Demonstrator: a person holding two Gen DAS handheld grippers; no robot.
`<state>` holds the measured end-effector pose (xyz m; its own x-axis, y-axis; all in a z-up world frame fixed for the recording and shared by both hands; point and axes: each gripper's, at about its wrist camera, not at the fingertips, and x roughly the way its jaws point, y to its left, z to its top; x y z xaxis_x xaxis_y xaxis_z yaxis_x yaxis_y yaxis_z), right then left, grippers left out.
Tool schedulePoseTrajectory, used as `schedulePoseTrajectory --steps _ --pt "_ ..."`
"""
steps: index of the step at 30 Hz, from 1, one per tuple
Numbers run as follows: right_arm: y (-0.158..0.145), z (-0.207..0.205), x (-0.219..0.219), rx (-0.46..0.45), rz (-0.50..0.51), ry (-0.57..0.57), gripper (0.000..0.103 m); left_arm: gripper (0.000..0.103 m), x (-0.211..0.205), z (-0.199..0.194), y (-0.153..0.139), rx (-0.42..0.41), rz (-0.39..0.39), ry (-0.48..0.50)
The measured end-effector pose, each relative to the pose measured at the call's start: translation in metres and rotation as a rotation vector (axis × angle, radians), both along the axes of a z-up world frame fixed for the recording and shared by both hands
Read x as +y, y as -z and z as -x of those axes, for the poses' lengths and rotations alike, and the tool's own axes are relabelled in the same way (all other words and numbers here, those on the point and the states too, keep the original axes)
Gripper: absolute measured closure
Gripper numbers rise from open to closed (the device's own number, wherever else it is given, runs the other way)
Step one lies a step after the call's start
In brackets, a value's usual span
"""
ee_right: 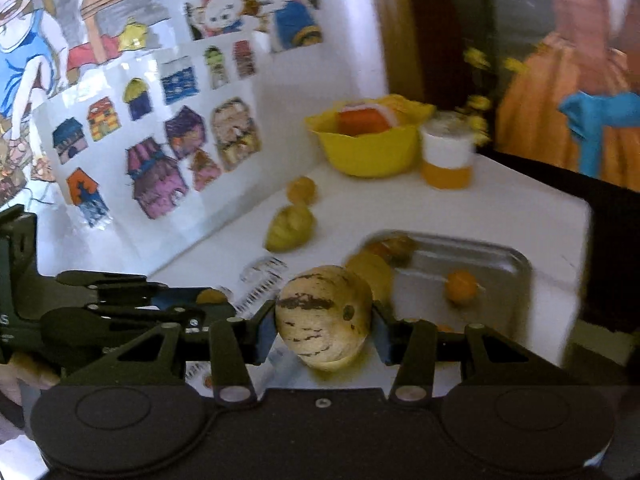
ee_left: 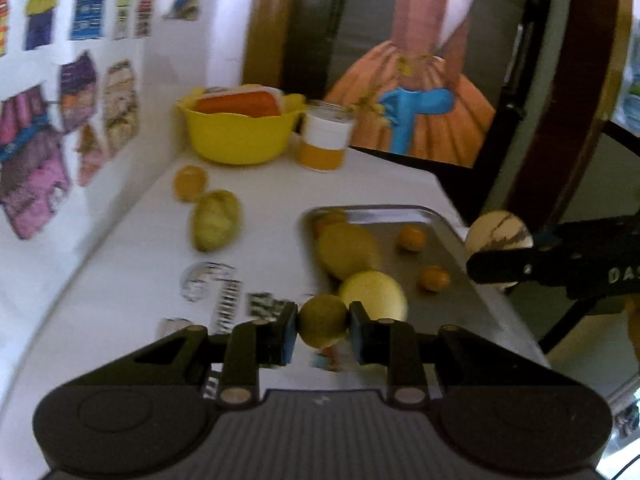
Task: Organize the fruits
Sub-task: 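Carry both fruits over the metal tray and open both tools to release them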
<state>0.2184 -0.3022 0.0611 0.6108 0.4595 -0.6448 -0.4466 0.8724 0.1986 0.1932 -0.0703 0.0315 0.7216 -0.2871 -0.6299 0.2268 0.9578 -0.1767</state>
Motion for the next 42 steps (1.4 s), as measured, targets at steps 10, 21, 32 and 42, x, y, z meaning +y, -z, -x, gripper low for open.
schedulePoseTrajectory --steps 10,21,32,42 --pt "0.035 0.018 -0.034 -0.012 0.015 0.071 0.053 0.073 -0.045 0.010 0.018 0.031 -0.010 0.018" --pt "0.073 -0.005 -0.033 -0.026 0.035 0.097 0.053 0.073 -0.064 0.008 0.040 0.052 -0.078 -0.020" --pt "0.091 -0.014 -0.030 -0.009 0.052 0.105 0.052 0.073 -0.066 0.000 0.046 0.075 -0.082 -0.028" --pt "0.087 -0.004 -0.027 -0.025 0.069 0.127 0.035 0.062 -0.059 0.005 0.045 0.096 -0.029 -0.024"
